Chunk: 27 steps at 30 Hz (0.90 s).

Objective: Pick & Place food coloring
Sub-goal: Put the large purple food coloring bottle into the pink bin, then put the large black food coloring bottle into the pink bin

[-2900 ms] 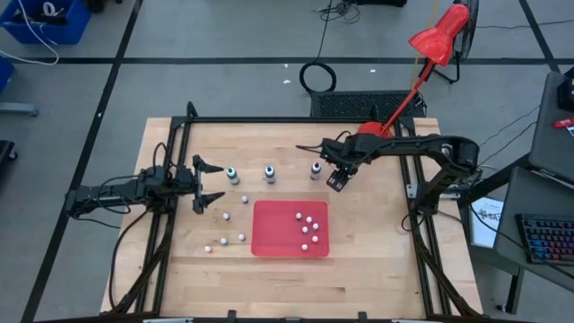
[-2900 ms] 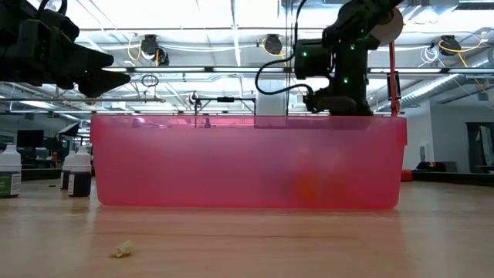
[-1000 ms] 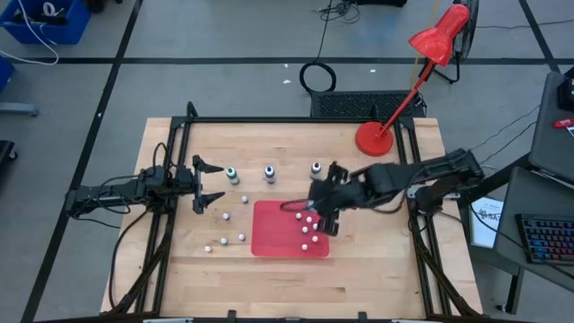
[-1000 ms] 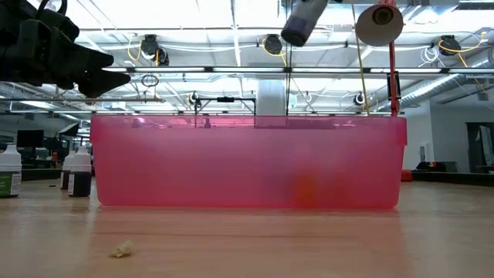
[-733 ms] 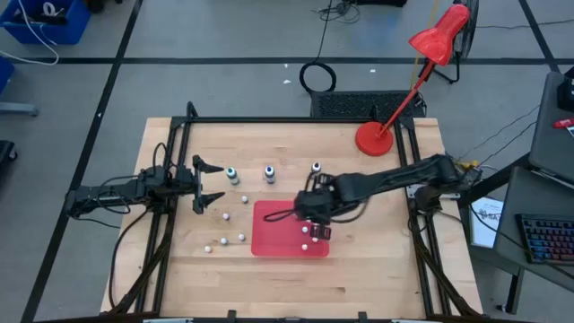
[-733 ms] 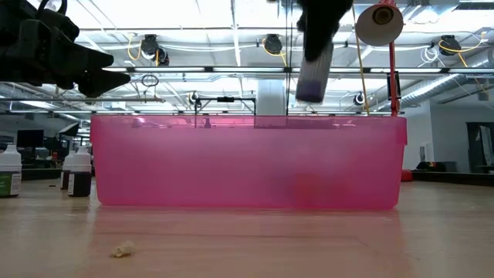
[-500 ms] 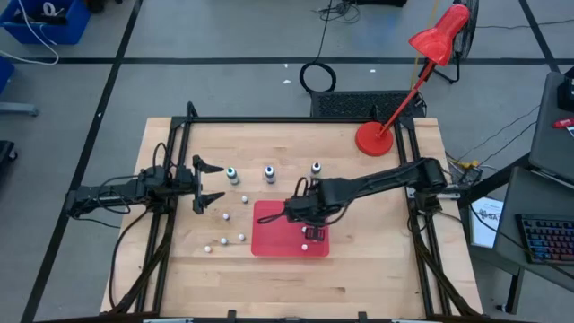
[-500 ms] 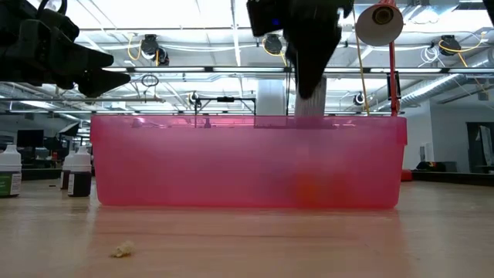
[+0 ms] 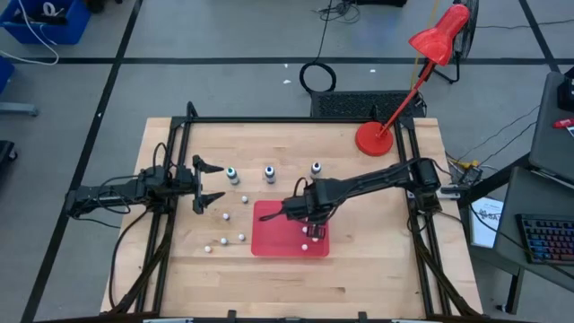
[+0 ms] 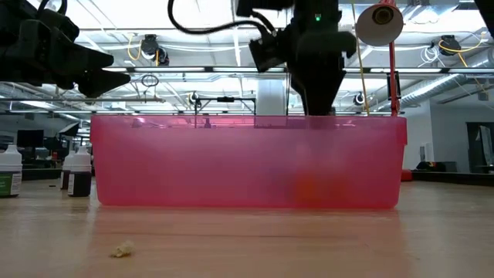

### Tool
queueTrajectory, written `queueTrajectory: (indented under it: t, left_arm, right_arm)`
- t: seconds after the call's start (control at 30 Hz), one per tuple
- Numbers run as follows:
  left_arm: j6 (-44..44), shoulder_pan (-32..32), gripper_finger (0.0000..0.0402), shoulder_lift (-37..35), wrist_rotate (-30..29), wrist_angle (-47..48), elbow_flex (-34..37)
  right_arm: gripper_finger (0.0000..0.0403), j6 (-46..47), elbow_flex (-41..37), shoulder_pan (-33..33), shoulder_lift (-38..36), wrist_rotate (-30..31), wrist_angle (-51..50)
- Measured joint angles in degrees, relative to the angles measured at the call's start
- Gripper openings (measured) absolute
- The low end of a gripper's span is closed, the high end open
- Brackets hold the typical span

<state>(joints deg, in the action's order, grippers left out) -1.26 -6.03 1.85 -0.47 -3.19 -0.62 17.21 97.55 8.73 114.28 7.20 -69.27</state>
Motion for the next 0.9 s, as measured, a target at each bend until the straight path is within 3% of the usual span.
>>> queueTrajectory:
  t: [0.47,0.7,0.9]
  left_arm:
    - [0.0,0.0,0.0392,0.0,0.0,0.0,0.0]
    - [0.0,0.0,0.0392,0.0,0.0,0.0,0.0]
    - [0.0,0.0,0.0392,0.0,0.0,0.0,0.0]
  right_arm:
    - [0.0129,0.5,-4.1,-0.5,0.0,-2.8,5.9]
    - [0.0257,5.8,-4.1,-0.8,-0.8,-2.8,5.6]
    - [0.0276,7.5,-4.1,-1.3,-5.1,-2.7,5.2]
